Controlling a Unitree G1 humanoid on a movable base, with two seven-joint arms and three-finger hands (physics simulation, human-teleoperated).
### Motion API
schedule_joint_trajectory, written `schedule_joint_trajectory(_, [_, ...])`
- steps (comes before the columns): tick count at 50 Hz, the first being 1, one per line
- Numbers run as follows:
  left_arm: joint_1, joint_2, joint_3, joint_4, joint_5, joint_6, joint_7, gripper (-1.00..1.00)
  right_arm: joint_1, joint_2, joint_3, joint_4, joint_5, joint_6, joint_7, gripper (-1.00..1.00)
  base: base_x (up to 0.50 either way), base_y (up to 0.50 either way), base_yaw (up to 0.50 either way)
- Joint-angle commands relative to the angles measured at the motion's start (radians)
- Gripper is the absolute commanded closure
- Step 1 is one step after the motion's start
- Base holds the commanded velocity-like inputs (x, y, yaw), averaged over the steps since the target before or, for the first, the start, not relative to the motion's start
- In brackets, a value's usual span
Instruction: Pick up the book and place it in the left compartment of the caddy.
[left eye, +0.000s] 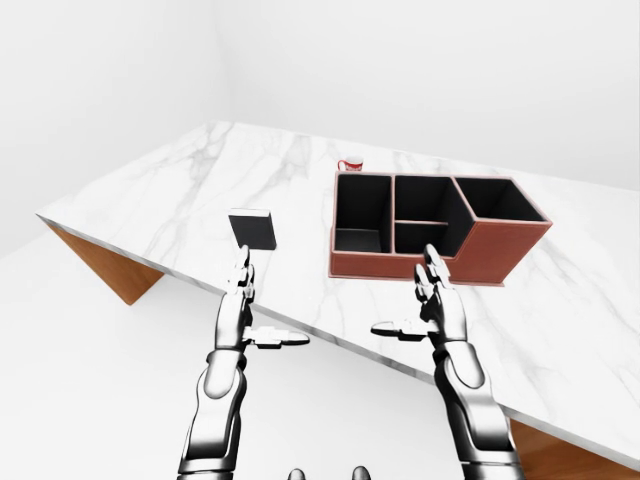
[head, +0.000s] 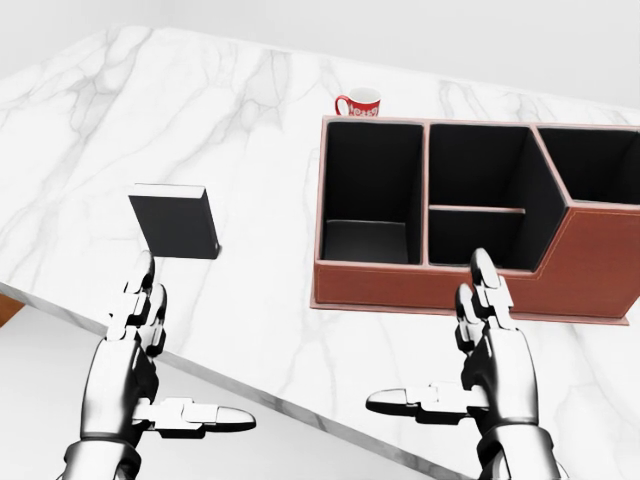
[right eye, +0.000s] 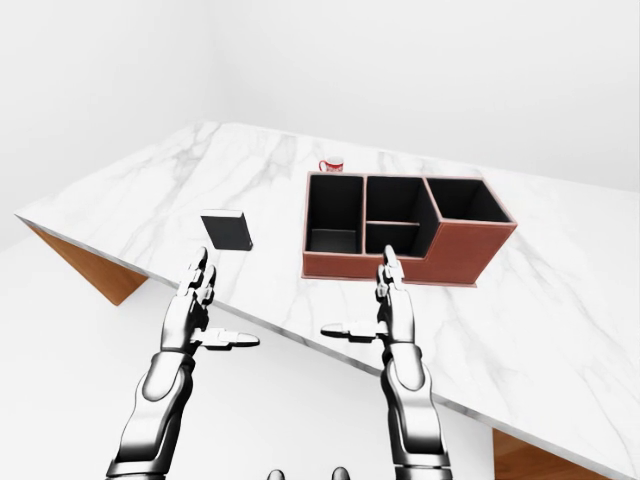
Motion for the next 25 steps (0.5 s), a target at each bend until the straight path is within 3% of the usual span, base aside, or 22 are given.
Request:
schedule_joint_trajectory(1, [0.000, 0.001, 0.001, 0.002, 0.000, -0.003, 0.001, -1.00, 0.011, -0.002, -0.020, -0.041, -0.036, -0.022, -0.063, -1.00, 0.00, 0.00, 0.00])
schedule_joint_trajectory(5, [-0.004, 0.002, 0.003, 0.014, 0.000, -0.011, 0.001, -1.00, 0.022, 0.002, -0.029, -0.076, -0.039, -0.018, -0.084, -1.00, 0.00, 0.00, 0.00])
schedule_joint_trajectory(8, [0.002, 0.001, 0.001, -0.004, 0.000, 0.001, 0.001, -1.00, 0.028, -0.001, -0.041, -0.088, -0.030, -0.025, -0.090, -1.00, 0.00, 0.00, 0.00])
schedule_joint_trajectory(10, [-0.002, 0.001, 0.003, 0.015, -0.001, -0.014, 0.001, -1.00, 0.029, -0.001, -0.042, -0.097, -0.032, -0.024, -0.092, -1.00, 0.00, 0.00, 0.00])
schedule_joint_trajectory(14, [0.002, 0.001, 0.002, -0.002, -0.003, -0.001, 0.000, -1.00, 0.036, -0.002, -0.058, -0.116, -0.031, -0.029, -0.104, -1.00, 0.00, 0.00, 0.00])
schedule_joint_trajectory(23, [-0.002, 0.002, 0.004, 0.013, -0.002, -0.012, 0.001, -1.00, 0.064, 0.000, -0.091, -0.182, -0.005, -0.012, -0.111, -1.00, 0.00, 0.00, 0.00])
schedule_joint_trajectory(25, [0.003, 0.001, 0.002, -0.008, -0.001, 0.004, 0.002, -1.00, 0.071, -0.001, -0.107, -0.203, 0.002, -0.009, -0.114, -1.00, 0.00, 0.00, 0.00])
